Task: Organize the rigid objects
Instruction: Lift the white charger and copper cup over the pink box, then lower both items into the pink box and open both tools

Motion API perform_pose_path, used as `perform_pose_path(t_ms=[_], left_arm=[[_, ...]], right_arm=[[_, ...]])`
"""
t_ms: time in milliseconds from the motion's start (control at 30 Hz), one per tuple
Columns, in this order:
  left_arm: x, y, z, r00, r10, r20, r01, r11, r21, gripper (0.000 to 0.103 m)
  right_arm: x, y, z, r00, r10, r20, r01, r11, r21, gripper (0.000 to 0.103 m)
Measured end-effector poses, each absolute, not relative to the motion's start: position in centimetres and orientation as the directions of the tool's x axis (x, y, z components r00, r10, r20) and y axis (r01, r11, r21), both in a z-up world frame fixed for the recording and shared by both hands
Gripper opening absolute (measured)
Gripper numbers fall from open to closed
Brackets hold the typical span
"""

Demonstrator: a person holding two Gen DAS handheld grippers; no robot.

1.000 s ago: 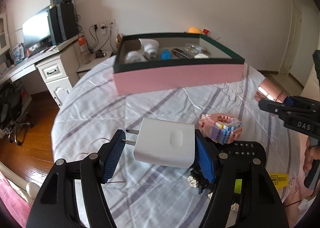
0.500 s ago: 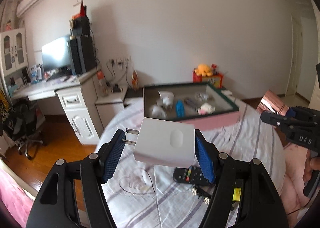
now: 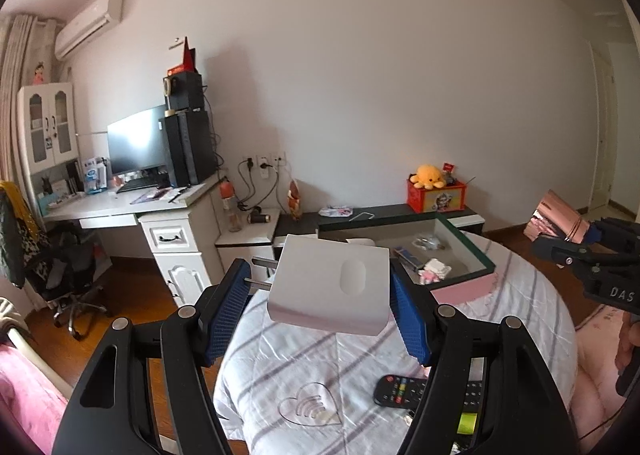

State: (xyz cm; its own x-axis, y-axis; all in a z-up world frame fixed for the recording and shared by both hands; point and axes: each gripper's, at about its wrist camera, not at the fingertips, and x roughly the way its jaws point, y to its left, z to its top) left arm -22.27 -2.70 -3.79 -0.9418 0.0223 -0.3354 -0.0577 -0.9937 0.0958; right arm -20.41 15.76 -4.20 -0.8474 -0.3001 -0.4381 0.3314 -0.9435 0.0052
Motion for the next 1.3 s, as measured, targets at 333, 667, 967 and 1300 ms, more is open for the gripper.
perform_pose_path(t_ms=[333, 667, 967, 1300], left_arm=[[-27.5, -2.2, -3.9, -0.934, 0.018, -0.357, -0.066, -0.990, 0.125, 0.069], [-38.6, 0.4, -4.8, -0.876, 0.096, -0.473, -0.185, -0.972, 0.144, 0.069], [-47.7, 4.9, -9.7, -0.777, 0.106, -0.620, -0.265, -0.949, 0.171, 0.069], [-50.5, 9.6, -15.1, -0.680, 0.099, -0.726, -0.362, -0.907, 0.216, 0.069]], right_arm=[[-24.8, 15.9, -4.8, -0.826, -0.322, -0.463, 0.355, -0.935, 0.017, 0.048], [-32.8, 15.8, -6.4, -0.785, -0.298, -0.544, 0.359, -0.933, -0.006, 0.048], [-42.3, 15.3, -11.2, -0.679, -0.248, -0.690, 0.348, -0.937, -0.006, 0.048], [-44.7, 16.7, -15.3, -0.603, -0.148, -0.784, 0.305, -0.951, -0.056, 0.049]])
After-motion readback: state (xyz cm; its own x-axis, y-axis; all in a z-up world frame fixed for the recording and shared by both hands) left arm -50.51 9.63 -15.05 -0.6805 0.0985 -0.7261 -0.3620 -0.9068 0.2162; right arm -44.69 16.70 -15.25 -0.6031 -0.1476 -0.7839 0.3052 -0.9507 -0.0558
